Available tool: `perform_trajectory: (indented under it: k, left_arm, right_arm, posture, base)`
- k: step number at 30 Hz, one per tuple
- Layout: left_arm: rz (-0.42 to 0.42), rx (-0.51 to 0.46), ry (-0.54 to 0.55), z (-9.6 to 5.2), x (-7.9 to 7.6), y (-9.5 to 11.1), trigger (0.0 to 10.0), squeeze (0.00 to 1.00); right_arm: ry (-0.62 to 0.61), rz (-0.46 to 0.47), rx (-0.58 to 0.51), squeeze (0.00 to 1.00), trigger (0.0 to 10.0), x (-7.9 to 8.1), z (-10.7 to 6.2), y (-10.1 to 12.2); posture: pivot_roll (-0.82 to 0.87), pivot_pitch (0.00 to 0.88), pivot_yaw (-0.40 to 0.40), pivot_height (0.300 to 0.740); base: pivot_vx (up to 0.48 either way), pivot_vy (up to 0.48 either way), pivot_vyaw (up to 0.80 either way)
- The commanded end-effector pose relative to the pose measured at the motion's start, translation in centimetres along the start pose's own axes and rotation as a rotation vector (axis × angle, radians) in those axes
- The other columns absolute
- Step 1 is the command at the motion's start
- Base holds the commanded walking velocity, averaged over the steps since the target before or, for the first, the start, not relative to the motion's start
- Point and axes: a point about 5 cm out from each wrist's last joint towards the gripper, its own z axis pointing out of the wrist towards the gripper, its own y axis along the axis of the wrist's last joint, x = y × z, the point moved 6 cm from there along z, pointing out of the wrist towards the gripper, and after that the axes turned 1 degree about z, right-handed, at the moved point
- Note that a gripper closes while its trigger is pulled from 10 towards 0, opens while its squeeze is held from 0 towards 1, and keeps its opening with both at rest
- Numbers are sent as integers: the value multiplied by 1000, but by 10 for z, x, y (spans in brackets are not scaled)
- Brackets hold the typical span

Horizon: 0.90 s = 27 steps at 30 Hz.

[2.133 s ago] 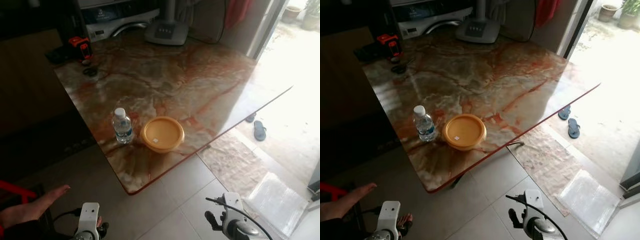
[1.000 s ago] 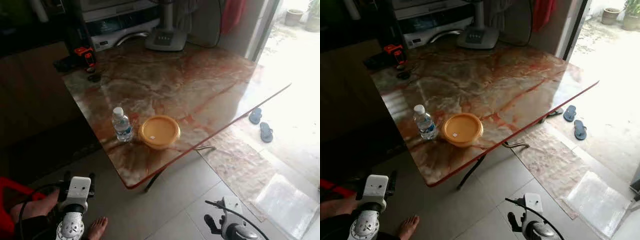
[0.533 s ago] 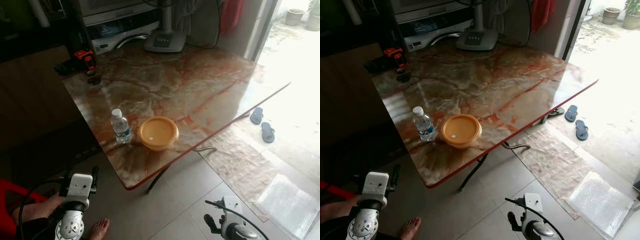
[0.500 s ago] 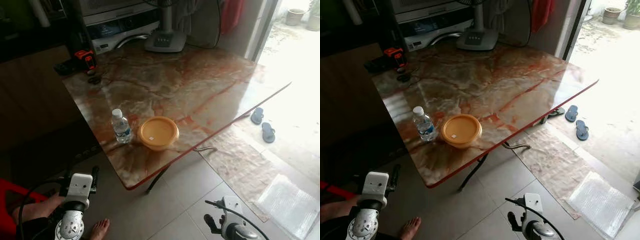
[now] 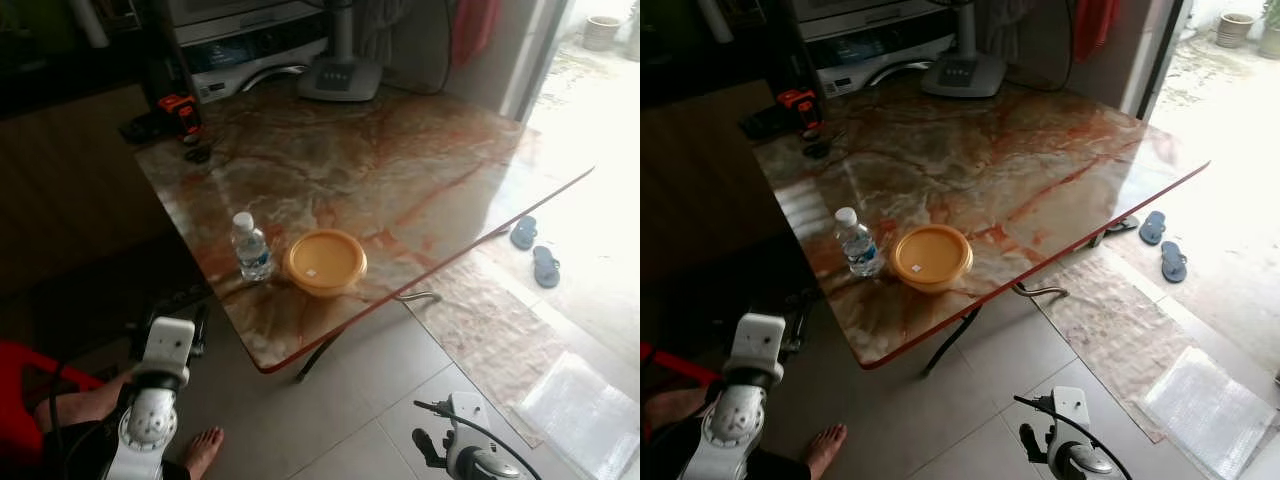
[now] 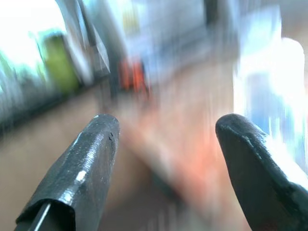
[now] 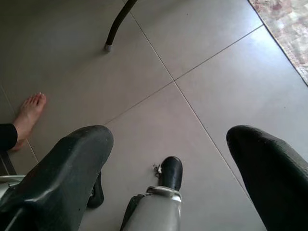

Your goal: Restocking fridge

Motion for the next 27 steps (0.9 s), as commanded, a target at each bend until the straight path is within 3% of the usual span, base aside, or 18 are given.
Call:
perform_trajectory:
  k: [1,6,9,10,12,15,17,18,21,23,27]
  left_arm:
    - [1,45,-13,-7,0,-10,10000,0]
    - [10,19,-31,0,-1,2,10000,0]
    - [29,-30,-55,7,-3,19,10000,0]
    - [44,-80,-80,13,-6,31,10000,0]
    - [38,-99,-112,18,-10,38,10000,0]
    - [-18,-106,-105,38,-9,52,10000,0]
    - [-82,-76,-90,55,-4,58,10000,0]
    - [-82,-76,-90,55,-4,58,10000,0]
    - [-132,44,-66,88,9,57,10000,0]
    - [-155,103,-153,106,7,66,10000,0]
    - [-146,185,-310,108,-10,68,10000,0]
  right_arm:
    - [-10,14,14,0,10000,-3,-1,-7]
    - [-10,16,15,0,10000,-3,-1,-7]
    - [-11,18,14,0,10000,-3,-1,-6]
    - [-12,19,14,0,10000,-3,-1,-6]
    - [-12,18,13,0,10000,-4,-1,-6]
    - [-13,16,14,0,10000,-4,-1,-6]
    - [-14,20,12,0,10000,-4,-1,-6]
    - [-14,20,12,0,10000,-4,-1,-6]
    - [-14,18,13,0,10000,-5,-1,-5]
    - [-14,-1,18,0,10000,-6,-1,-5]
    - [-12,-8,20,0,10000,-6,-1,-5]
  posture:
    - [-91,44,65,740]
    - [-91,44,65,740]
    - [-93,44,66,740]
    - [-92,45,65,740]
    - [-90,45,60,740]
    - [-84,46,54,740]
    - [-81,48,49,740]
    - [-81,48,49,740]
    - [-53,47,38,740]
    - [-52,47,35,740]
    - [-48,47,34,740]
  base:
    - [0,0,0]
    - [0,0,0]
    - [0,0,0]
    - [0,0,0]
    - [0,0,0]
    - [0,0,0]
    - [0,0,0]
    - [0,0,0]
    - [0,0,0]
    - [0,0,0]
    - [0,0,0]
